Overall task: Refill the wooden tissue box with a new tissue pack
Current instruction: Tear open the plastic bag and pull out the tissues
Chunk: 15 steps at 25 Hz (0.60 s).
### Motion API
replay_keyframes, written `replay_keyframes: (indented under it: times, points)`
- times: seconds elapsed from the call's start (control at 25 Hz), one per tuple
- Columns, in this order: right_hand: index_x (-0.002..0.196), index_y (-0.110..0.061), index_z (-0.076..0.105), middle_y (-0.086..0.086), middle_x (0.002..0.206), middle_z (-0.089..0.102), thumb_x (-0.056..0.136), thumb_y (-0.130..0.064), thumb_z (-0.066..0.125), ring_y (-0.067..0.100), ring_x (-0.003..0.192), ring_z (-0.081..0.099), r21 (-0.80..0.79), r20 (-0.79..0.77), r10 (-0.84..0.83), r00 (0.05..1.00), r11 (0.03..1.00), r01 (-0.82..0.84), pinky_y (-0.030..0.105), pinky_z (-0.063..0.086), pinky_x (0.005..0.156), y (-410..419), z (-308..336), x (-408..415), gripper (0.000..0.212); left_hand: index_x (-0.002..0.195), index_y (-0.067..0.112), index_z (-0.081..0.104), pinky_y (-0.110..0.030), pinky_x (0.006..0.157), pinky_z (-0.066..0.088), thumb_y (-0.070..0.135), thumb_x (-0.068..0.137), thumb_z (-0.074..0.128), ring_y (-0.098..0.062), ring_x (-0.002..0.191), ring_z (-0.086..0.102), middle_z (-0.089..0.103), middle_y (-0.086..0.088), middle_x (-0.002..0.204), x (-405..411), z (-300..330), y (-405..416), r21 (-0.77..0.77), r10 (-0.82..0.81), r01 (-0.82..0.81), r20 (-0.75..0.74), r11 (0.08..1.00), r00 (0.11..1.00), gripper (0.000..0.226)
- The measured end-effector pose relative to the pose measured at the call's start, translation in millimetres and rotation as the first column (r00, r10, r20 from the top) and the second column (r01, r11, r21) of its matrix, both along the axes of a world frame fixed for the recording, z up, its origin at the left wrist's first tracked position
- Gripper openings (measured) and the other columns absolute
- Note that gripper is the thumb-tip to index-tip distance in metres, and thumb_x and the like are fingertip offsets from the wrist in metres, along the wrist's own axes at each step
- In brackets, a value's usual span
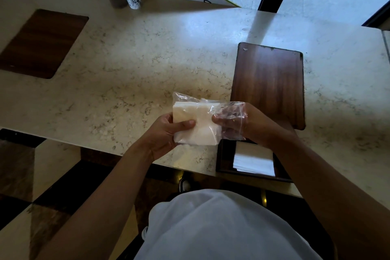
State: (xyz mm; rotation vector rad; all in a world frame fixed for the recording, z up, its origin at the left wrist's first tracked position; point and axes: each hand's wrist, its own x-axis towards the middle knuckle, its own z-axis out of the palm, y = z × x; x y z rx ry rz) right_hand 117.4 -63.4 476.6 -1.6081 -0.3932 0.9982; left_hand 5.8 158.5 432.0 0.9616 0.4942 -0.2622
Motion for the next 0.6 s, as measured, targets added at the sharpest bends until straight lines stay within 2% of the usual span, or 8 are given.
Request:
replay_keyframes:
  times: [0.08, 0.2, 0.28, 0.44, 0.52, 0.6]
  points:
    - [0.092, -0.005, 0.075, 0.02, 0.094, 0.077, 0.07, -0.05, 0.083, 0.041, 0.084, 0.075, -0.064, 0.072, 0.011, 0.997, 0.998, -0.006, 0.05, 0.064, 0.073, 5.2, -3.8, -1.0, 0.051, 0.127, -0.004, 0.061, -0.043, 0.077, 0.06, 0.008, 0.072, 0.083, -0.036, 0.111, 0.069, 0.071, -0.021, 0.123, 0.6, -1.2, -3.3, 0.041, 0.004, -0.005, 0.007, 0.999, 1.0, 0.06]
    - [0.076, -0.02, 0.077, 0.006, 0.085, 0.079, 0.066, -0.036, 0.085, 0.029, 0.078, 0.077, -0.099, 0.073, -0.014, 0.997, 0.995, 0.021, 0.037, 0.065, 0.061, 10.9, -8.3, -1.5, 0.021, 0.124, -0.003, 0.063, -0.04, 0.075, 0.06, 0.009, 0.072, 0.082, -0.034, 0.106, 0.072, 0.073, -0.019, 0.119, 1.8, -1.3, -7.0, 0.099, 0.022, -0.022, -0.001, 0.995, 1.0, 0.056]
    - [0.07, -0.022, 0.076, -0.002, 0.078, 0.08, 0.061, -0.029, 0.085, 0.023, 0.076, 0.077, -0.104, 0.052, -0.053, 0.997, 0.993, 0.058, 0.031, 0.064, 0.061, 11.1, -11.0, -0.7, 0.014, 0.122, -0.001, 0.065, -0.043, 0.077, 0.061, 0.013, 0.07, 0.083, -0.034, 0.106, 0.072, 0.074, -0.018, 0.117, 2.6, -0.1, -8.8, 0.13, 0.022, -0.02, -0.013, 0.991, 1.0, 0.057]
    - [0.071, -0.018, 0.08, 0.012, 0.088, 0.08, 0.062, -0.026, 0.084, 0.033, 0.088, 0.077, -0.085, 0.024, -0.089, 0.996, 0.992, 0.091, 0.041, 0.065, 0.074, 11.4, -12.3, 2.1, 0.013, 0.119, -0.001, 0.068, -0.057, 0.089, 0.057, 0.015, 0.07, 0.083, -0.039, 0.11, 0.069, 0.072, -0.022, 0.119, 3.0, 1.2, -6.8, 0.161, 0.041, -0.034, -0.046, 0.986, 0.998, 0.053]
    - [0.074, -0.016, 0.081, 0.015, 0.091, 0.079, 0.067, -0.022, 0.084, 0.037, 0.091, 0.076, -0.067, 0.008, -0.112, 0.994, 0.991, 0.112, 0.043, 0.065, 0.074, 9.0, -11.7, 3.9, 0.01, 0.117, 0.0, 0.07, -0.055, 0.085, 0.06, 0.013, 0.074, 0.081, -0.039, 0.108, 0.07, 0.073, -0.021, 0.117, 2.7, 1.1, -4.0, 0.135, 0.036, -0.031, -0.035, 0.99, 0.999, 0.046]
    - [0.08, -0.012, 0.081, 0.019, 0.093, 0.078, 0.073, -0.019, 0.084, 0.045, 0.093, 0.074, -0.081, 0.024, -0.128, 0.992, 0.988, 0.129, 0.051, 0.064, 0.077, 5.0, -12.5, 6.4, 0.011, 0.113, 0.001, 0.072, -0.049, 0.079, 0.062, 0.013, 0.077, 0.078, -0.037, 0.105, 0.072, 0.074, -0.021, 0.114, 2.2, 0.7, -1.0, 0.115, 0.025, -0.022, -0.023, 0.993, 0.999, 0.039]
